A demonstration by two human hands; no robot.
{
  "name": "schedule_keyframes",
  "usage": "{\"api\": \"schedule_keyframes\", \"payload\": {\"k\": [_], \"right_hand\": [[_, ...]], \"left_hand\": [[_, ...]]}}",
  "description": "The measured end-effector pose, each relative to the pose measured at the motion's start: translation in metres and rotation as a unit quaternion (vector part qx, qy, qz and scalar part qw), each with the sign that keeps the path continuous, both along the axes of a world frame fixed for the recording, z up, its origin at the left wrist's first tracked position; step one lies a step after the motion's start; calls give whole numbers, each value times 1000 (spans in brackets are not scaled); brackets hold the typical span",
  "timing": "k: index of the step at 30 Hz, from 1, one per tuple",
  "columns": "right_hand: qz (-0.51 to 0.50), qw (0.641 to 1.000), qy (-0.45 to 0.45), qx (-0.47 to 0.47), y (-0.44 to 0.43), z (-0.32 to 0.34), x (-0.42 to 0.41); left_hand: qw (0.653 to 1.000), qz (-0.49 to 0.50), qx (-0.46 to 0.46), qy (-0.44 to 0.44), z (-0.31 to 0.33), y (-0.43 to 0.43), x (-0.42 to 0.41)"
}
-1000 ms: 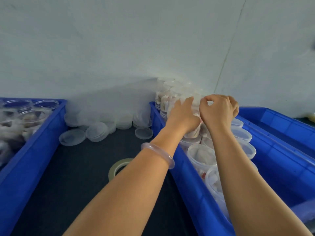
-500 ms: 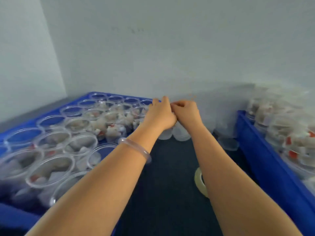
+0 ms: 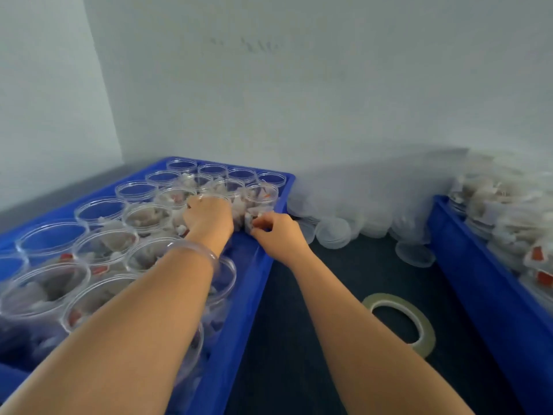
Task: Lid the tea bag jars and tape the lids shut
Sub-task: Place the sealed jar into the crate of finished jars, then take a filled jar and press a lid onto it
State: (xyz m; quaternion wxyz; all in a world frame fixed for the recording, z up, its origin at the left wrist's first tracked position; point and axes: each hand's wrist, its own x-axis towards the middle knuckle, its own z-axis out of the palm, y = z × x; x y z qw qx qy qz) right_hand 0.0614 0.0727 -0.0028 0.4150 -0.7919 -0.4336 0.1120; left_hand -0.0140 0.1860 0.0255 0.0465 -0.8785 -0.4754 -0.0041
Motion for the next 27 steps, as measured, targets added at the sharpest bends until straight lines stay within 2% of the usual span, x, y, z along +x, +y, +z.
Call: {"api": "schedule_keyframes", "payload": {"k": [3, 8, 11, 14, 16, 18, 20, 22, 24, 26, 27], "right_hand": [[8, 999, 33, 18, -9, 3, 0], [-28, 996, 38, 76, -33, 16, 12], [-62, 992, 32, 105, -47, 31, 24], [-113, 980, 32, 160, -70, 45, 39], [-151, 970, 31, 187, -93, 50, 51], [-178, 970, 46, 160, -120, 45, 62], [-182, 972, 88, 120, -141, 26, 69], [-183, 968, 127, 115, -153, -4, 73], [-185, 963, 151, 125, -154, -30, 74], [-172, 964, 165, 120, -146, -43, 71], [-156, 968, 168, 105, -141, -48, 70]], "left_hand": [[1000, -1, 22, 2, 12, 2, -11], [990, -93, 100, -29, 62, -33, -7], [961, -184, 192, -76, 105, -69, 8], [925, -287, 201, -148, 128, -106, 30], [918, -324, 151, -168, 125, -134, 44], [911, -356, 62, -197, 101, -155, 58], [890, -364, -30, -271, 60, -164, 68], [840, -357, -117, -391, 14, -169, 72], [766, -300, -274, -498, -28, -170, 76], [709, -206, -423, -525, -62, -166, 80], [687, -187, -464, -526, -76, -161, 83]]}}
